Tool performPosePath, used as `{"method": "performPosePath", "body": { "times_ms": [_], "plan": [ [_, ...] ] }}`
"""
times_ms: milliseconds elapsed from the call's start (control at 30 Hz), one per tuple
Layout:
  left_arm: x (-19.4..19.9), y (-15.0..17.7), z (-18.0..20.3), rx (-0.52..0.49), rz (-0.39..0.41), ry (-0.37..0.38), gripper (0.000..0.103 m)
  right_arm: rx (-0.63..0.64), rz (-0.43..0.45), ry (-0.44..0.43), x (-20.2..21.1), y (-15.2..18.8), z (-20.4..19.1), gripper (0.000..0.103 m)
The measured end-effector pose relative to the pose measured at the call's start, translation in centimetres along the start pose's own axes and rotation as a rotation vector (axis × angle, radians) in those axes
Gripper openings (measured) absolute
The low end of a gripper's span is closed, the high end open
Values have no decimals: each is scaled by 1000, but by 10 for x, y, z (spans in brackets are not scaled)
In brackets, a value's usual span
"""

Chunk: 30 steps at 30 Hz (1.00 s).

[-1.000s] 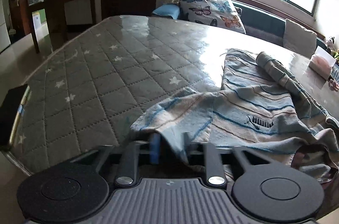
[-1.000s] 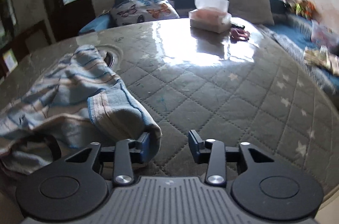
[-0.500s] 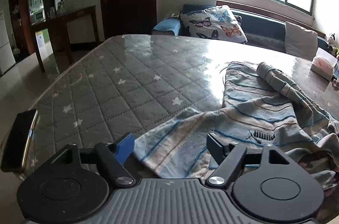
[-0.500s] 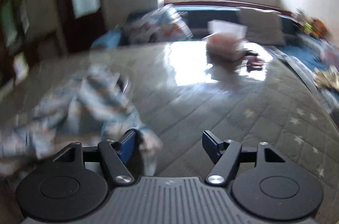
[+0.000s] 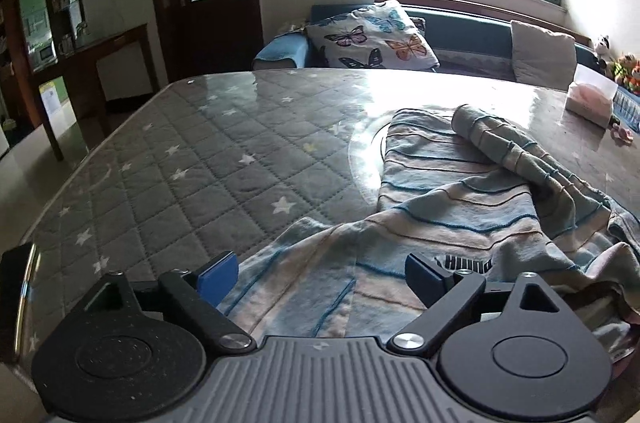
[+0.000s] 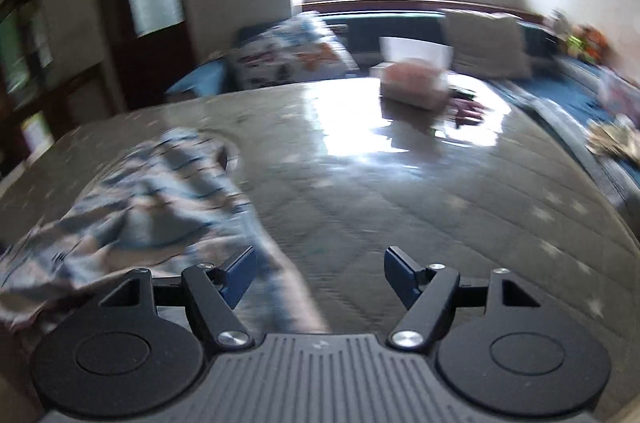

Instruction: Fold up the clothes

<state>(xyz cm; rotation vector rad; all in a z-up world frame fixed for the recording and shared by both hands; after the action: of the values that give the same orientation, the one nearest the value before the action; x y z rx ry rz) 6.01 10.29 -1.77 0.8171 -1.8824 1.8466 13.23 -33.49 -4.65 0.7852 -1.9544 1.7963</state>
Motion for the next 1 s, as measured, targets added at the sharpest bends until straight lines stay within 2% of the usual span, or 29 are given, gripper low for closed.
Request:
{"method": "performPosePath", "body": {
  "times_ms": [267, 333, 567, 733, 1000],
  "plan": [
    [-19, 5, 7, -29, -28, -5, 97, 124, -82, -148, -38, 2, -65, 40],
    [-24, 8, 7, -34, -36, -8, 97, 142, -106, -165, -49, 3, -75, 37],
    [-33, 13, 2, -31, -60, -18, 98, 176, -129, -92, -69, 7, -71, 5],
    [-36, 12, 0, -35, -65, -25, 98, 130, -80, -31, -59, -5, -49, 2],
    [-36, -8, 11, -58, -31, -10, 99, 44, -60, 77, -55, -22, 2, 2]
  ]
}}
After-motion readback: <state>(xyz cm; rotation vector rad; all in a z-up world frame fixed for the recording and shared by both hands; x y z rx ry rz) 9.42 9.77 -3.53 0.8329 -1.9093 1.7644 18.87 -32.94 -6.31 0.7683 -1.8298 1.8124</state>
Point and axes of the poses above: each gripper's, at about its wrist camera, not at the fingertips, and x roughly against the way its jaws point, z to its right, y to its underside, the point moved 7 cm from there along -x, roughly the way its jaws point, and after that the axes turned 1 degree about -y, right-handed, at the moved point
